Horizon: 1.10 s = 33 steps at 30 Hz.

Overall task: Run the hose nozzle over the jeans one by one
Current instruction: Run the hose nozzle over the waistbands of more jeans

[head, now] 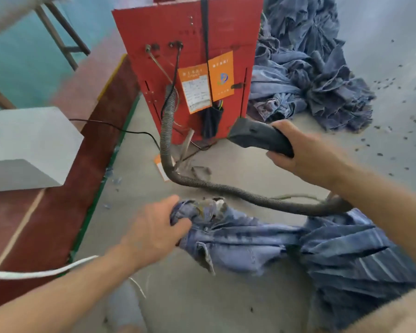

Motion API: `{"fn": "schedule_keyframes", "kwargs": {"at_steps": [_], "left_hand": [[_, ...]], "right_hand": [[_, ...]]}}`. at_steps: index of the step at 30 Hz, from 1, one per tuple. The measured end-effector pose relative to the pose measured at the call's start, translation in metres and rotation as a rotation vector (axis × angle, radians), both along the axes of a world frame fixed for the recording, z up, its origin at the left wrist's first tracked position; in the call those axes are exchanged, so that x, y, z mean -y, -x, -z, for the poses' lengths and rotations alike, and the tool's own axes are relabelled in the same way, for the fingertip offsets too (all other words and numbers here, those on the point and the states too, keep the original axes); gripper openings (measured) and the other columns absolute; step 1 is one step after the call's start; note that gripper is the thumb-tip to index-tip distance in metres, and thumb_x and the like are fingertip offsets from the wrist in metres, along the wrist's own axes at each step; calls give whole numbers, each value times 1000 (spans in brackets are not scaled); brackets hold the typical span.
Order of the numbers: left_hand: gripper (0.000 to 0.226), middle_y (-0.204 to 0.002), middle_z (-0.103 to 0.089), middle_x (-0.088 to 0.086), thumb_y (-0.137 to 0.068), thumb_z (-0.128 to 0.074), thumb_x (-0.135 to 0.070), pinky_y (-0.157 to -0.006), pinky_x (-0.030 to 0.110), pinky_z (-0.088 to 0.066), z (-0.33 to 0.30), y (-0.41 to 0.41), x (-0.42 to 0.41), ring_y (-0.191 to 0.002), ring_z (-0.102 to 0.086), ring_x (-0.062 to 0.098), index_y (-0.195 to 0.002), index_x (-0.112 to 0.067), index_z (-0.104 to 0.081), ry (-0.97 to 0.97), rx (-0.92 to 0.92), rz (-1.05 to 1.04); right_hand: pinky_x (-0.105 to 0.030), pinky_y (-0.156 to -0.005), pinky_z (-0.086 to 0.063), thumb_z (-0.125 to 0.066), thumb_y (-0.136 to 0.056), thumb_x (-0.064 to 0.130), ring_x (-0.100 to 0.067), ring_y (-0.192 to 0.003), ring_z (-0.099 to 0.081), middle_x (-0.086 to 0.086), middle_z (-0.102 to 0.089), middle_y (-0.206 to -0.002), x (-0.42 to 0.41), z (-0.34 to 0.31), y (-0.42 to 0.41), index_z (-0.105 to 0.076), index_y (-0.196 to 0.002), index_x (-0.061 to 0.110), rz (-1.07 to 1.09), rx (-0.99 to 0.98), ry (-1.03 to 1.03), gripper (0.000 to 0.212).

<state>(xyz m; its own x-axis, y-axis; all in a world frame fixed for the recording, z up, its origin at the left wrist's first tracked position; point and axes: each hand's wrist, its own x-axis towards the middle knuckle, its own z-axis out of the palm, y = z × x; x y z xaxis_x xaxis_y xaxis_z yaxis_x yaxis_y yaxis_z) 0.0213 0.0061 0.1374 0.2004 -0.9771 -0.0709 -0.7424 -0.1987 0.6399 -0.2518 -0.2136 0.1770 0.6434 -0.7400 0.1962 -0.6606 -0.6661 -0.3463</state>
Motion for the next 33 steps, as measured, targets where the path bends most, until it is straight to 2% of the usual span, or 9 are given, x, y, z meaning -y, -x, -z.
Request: {"fn": "schedule_keyframes", "kwargs": {"at_steps": [4, 7, 11, 14, 18, 21, 24, 30, 33], "left_hand": [[28, -93, -79, 6, -80, -74, -29, -81, 44, -60, -27, 6, -18, -87, -76, 29, -104, -14, -71, -187, -650, -337], [20, -98, -79, 16, -96, -67, -16, -71, 41, -62, -21, 15, -11, -81, -77, 31, -114, -9, -73, -230, -966, -528], [26, -94, -78, 16, -90, -69, -12, -75, 41, -61, -13, 10, 3, -77, -75, 30, -115, -6, -71, -276, -1097, -676], [52, -119, -72, 24, -77, -74, -21, -97, 51, -56, -12, 6, 4, -98, -71, 38, -125, -1, -71, -426, -1263, -648], [56, -117, -75, 19, -72, -77, -30, -103, 47, -54, -5, 3, 11, -97, -72, 31, -123, -7, -74, -403, -1268, -593], [42, -121, -72, 23, -88, -65, -8, -83, 40, -63, 1, 2, 16, -99, -75, 31, -129, 1, -65, -288, -1364, -483], [43, -124, -70, 26, -91, -49, 13, -90, 46, -61, 3, 1, 18, -105, -71, 37, -131, 4, -61, -243, -1407, -435], [49, -117, -74, 15, -91, -71, -45, -79, 34, -60, -3, 13, 18, -98, -74, 27, -120, -6, -75, -518, -1450, -245], [27, -103, -77, 15, -92, -67, -31, -69, 30, -60, 6, 25, 17, -83, -75, 26, -104, -8, -75, -531, -1405, -422]], "right_hand": [[-38, -66, -43, -72, -90, 50, -29, -72, -60, 5, -60, -92, -26, -9, -23, -29, -139, 44, -93, 48, -105, 65], [-44, -86, -50, -70, -95, 45, -27, -95, -63, 1, -65, -118, -46, -2, -24, -13, -149, 67, -214, 13, -224, 82], [-45, -91, -50, -48, -102, 51, -21, -95, -58, 2, -56, -106, -44, -2, -15, -11, -138, 84, -242, -240, -289, 60], [-39, -83, -52, -51, -102, 48, -18, -89, -60, 5, -60, -105, -43, -3, -12, -9, -142, 80, -153, -160, -257, 67], [-19, -62, -41, -57, -89, 57, 1, -69, -61, 23, -64, -75, -46, -10, -7, -31, -133, 63, 47, 12, -260, 51], [-26, -52, -44, -51, -83, 73, 11, -77, -60, 46, -57, -92, -51, -15, -2, -39, -102, 56, 42, -43, -261, 28], [-25, -48, -45, -44, -77, 82, 6, -68, -63, 38, -62, -87, -62, -24, 0, -44, -105, 56, 14, -70, -286, 39], [-29, -53, -49, -45, -75, 85, 6, -72, -63, 34, -64, -84, -75, -28, 0, -44, -107, 64, 27, -85, -326, 38], [-27, -46, -48, -43, -79, 88, 3, -60, -63, 30, -65, -81, -73, -35, -1, -44, -107, 66, 40, -57, -345, 36]]}}
